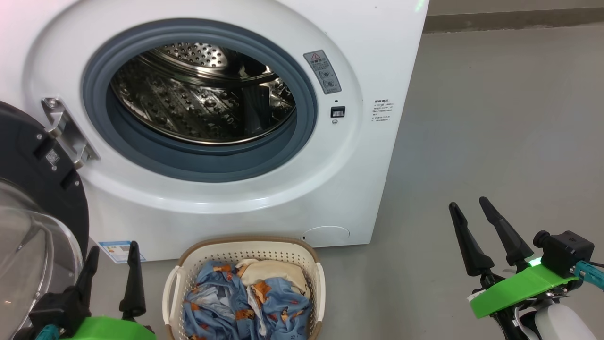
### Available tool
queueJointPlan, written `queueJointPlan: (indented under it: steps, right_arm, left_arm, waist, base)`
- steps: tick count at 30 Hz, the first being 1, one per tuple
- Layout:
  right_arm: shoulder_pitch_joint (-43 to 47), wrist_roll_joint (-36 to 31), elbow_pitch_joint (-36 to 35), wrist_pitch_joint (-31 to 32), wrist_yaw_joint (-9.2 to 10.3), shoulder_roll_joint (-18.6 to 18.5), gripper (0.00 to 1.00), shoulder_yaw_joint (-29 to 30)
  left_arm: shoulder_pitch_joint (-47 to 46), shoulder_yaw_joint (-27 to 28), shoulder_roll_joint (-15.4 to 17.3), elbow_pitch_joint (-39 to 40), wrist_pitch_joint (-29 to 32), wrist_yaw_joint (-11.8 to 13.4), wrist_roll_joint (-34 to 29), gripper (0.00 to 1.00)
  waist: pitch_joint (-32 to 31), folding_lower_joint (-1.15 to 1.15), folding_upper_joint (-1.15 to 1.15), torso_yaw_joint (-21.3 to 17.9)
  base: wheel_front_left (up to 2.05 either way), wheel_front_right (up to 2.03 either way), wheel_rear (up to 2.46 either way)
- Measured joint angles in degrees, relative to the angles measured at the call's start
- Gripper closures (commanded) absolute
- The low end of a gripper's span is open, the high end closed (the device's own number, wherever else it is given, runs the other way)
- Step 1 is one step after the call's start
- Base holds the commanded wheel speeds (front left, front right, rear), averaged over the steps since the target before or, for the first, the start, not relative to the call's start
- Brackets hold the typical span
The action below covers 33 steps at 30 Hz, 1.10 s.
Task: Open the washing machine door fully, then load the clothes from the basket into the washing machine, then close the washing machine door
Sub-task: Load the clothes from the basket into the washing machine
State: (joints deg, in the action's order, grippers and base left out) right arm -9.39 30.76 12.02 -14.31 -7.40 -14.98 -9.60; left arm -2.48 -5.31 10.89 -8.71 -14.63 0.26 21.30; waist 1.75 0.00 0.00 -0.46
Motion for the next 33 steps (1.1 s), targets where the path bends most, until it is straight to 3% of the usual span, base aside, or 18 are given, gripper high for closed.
queueJointPlan:
  steps: [16, 33]
  right_arm:
    - [-0.12, 0.00, -0.26, 0.00, 0.00, 0.24, 0.00, 0.23]
    - [-3.91, -0.44, -1.56, 0.00, 0.00, 1.83, 0.00, 1.47]
  left_arm:
    - [-0.81, -0.44, -0.02, -0.13, 0.01, 0.08, -0.40, 0.00]
    - [-6.20, -2.08, 0.02, -2.71, 0.59, -0.11, -0.41, 0.00]
  waist:
    - [2.67, 0.00, 0.00, -0.51]
    - [11.06, 0.00, 0.00, -2.43]
  base:
    - [0.00, 0.00, 0.00]
    - [0.00, 0.00, 0.00]
